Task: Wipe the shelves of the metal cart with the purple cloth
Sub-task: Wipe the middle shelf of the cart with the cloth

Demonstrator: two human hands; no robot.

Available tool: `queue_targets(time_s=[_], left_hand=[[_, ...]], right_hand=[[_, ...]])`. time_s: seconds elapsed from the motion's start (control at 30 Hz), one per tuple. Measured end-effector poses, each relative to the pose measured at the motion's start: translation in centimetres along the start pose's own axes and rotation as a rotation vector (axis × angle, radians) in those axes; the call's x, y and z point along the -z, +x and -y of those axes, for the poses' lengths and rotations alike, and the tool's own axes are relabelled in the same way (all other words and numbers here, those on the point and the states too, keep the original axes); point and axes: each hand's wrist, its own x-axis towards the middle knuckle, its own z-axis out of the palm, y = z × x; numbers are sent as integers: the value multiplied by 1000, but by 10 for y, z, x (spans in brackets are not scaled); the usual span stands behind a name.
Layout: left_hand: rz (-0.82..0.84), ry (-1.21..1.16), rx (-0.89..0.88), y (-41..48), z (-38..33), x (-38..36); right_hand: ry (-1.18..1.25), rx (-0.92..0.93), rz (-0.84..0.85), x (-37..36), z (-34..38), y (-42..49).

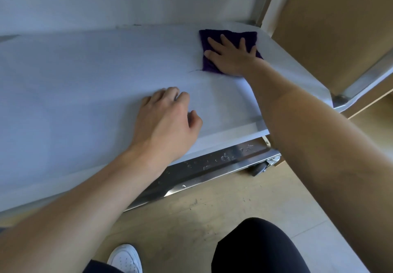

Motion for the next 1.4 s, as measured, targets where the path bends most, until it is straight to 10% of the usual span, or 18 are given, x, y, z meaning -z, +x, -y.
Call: queue_targets(time_s=[0.43, 0.83, 1.4], left_hand=[[5, -16, 9, -4, 1, 5], [35, 4, 0, 0, 1, 0], [0, 31, -20, 3, 6, -2]], right_hand=[[-34, 226, -50, -20, -25, -95], [10, -39, -49, -5, -40, -7], [14, 86, -56, 3, 28, 54]])
